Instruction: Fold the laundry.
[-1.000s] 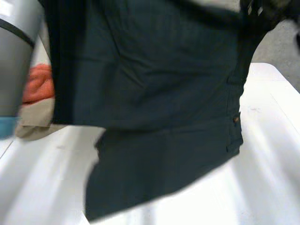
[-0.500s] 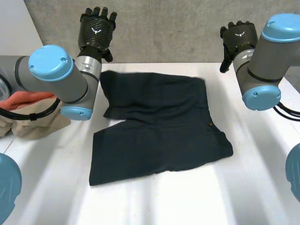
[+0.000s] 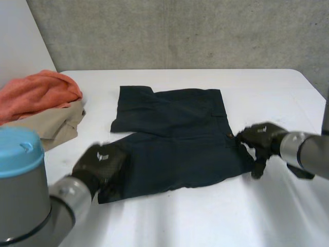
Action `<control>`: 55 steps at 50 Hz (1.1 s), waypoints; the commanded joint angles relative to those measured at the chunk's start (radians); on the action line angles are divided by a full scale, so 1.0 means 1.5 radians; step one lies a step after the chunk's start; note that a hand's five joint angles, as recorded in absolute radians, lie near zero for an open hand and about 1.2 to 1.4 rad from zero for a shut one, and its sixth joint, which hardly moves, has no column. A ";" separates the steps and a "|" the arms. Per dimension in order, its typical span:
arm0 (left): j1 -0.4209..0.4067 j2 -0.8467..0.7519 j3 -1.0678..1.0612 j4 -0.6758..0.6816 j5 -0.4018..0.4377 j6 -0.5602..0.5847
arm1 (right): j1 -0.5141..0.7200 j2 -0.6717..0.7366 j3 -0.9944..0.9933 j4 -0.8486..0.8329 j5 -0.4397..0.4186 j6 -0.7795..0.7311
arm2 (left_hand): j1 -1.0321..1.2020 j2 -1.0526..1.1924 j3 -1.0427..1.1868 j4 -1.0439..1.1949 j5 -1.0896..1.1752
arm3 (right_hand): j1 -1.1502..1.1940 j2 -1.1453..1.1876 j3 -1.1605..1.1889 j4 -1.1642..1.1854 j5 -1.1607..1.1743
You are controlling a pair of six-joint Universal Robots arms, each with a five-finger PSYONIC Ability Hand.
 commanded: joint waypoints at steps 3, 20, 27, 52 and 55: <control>0.009 -0.004 -0.042 -0.031 0.002 -0.068 | -0.029 -0.003 0.111 -0.107 -0.071 -0.059 | 0.045 0.049 0.051 0.047 0.050 | 0.156 0.108 0.108 0.106 0.118; 0.018 -0.103 -0.034 0.141 -0.042 -0.047 | -0.020 0.027 0.112 -0.233 -0.068 -0.054 | -0.014 -0.010 -0.008 -0.012 -0.009 | 0.146 0.098 0.098 0.097 0.108; 0.015 -0.144 -0.021 0.174 -0.044 0.024 | 0.008 0.045 0.098 -0.241 -0.065 -0.053 | -0.002 0.002 0.004 0.000 0.003 | 0.152 0.104 0.104 0.102 0.114; 0.002 -0.058 0.013 0.143 -0.058 0.081 | 0.042 0.079 0.045 -0.218 0.011 -0.042 | 0.520 0.524 0.526 0.522 0.525 | 0.651 0.603 0.603 0.601 0.613; -0.001 -0.015 0.013 0.077 -0.053 0.082 | 0.039 0.045 0.054 -0.122 0.009 -0.059 | 0.520 0.524 0.526 0.522 0.525 | 0.651 0.603 0.603 0.601 0.613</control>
